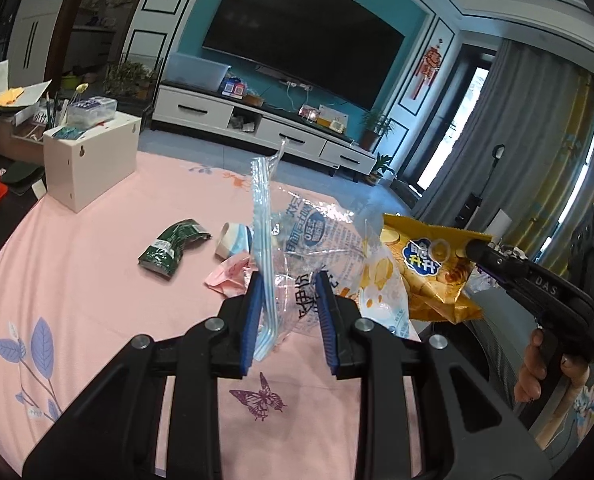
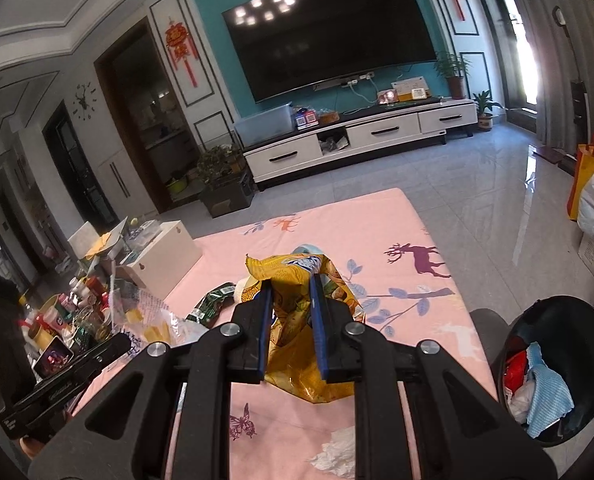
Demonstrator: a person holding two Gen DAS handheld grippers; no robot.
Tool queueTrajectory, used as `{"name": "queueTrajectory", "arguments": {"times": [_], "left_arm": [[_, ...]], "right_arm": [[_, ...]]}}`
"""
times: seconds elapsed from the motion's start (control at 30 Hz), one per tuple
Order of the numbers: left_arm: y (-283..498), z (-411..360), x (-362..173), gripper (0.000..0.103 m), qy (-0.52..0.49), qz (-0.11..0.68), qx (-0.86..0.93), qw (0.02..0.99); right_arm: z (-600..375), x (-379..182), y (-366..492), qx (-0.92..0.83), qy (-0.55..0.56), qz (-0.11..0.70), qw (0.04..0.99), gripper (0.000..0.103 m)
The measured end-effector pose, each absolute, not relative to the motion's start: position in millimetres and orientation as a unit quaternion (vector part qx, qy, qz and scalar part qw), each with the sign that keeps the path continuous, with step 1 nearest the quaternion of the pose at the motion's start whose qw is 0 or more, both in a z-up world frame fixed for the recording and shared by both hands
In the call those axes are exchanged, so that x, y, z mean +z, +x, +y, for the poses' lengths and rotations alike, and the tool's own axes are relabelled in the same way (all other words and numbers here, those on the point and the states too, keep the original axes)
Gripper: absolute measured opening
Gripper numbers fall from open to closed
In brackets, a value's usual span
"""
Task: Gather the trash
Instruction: 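Lift and hold both bags above the table beside the bin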
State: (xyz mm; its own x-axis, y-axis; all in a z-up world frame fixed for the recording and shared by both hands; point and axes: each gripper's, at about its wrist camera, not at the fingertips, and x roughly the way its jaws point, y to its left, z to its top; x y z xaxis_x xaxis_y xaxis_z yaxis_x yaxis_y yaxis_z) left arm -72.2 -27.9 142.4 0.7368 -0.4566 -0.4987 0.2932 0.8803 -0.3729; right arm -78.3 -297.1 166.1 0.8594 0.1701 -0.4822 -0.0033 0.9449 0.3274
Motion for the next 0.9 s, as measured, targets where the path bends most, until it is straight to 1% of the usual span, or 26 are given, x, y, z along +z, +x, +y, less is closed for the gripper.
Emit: {"name": "queueTrajectory", "arguments": {"times": [0.9], "left_arm": [[-67, -61, 122, 0.029, -0.112, 0.334, -0.246, 0.903]], "right_arm": [[-330, 163, -85, 0.004, 0.187, 0.257, 0.948, 0.019]]}}
